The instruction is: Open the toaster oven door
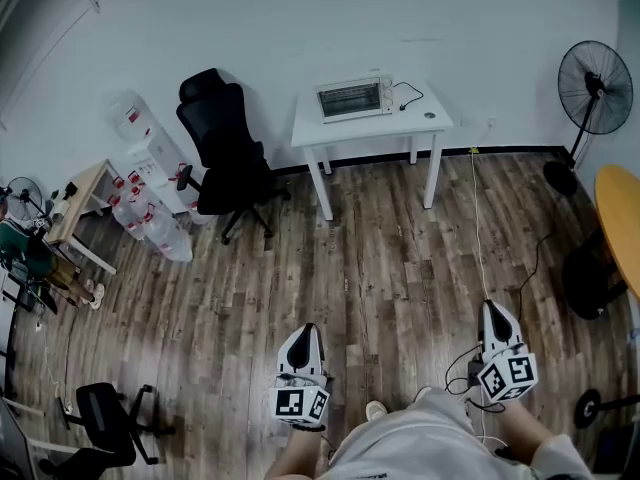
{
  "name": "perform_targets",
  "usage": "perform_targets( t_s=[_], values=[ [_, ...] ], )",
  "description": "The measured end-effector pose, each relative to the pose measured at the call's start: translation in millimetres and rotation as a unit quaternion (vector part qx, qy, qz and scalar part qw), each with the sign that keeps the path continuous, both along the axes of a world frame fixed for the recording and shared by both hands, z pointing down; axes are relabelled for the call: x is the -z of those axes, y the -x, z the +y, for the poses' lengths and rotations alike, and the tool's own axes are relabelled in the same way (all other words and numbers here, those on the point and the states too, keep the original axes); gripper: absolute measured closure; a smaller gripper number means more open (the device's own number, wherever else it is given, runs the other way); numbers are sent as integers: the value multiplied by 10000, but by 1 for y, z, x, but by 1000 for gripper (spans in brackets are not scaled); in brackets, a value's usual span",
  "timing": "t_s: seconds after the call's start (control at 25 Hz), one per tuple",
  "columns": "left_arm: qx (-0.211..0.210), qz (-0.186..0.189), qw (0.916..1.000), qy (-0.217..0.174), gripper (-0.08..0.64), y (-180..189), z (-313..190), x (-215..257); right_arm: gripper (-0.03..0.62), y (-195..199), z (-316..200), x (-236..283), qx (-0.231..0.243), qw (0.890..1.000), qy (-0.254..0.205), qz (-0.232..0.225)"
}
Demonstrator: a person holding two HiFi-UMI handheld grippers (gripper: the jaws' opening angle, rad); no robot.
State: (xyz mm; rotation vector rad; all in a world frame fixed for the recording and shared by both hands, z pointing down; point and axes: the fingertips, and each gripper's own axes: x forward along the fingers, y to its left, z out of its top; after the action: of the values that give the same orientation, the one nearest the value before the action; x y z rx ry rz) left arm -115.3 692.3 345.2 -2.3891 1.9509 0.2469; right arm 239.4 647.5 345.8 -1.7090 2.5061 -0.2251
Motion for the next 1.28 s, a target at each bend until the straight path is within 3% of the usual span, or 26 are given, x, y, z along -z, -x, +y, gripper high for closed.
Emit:
perform_targets(
  t_s=[0.4,0.96,1.28],
  values=[
    [-78,60,9999,105,552,-9,-40,-12,575,7,-37,-10,101,9999,67,98],
    [-3,-125,9999,-64,552,-48,-199,10,575,-11,-204,-6,428,9990,11,-99],
    [139,-99,9998,-52,552,-72,-263,15,575,-21,-270,-1,748,9972,39,-74]
  ],
)
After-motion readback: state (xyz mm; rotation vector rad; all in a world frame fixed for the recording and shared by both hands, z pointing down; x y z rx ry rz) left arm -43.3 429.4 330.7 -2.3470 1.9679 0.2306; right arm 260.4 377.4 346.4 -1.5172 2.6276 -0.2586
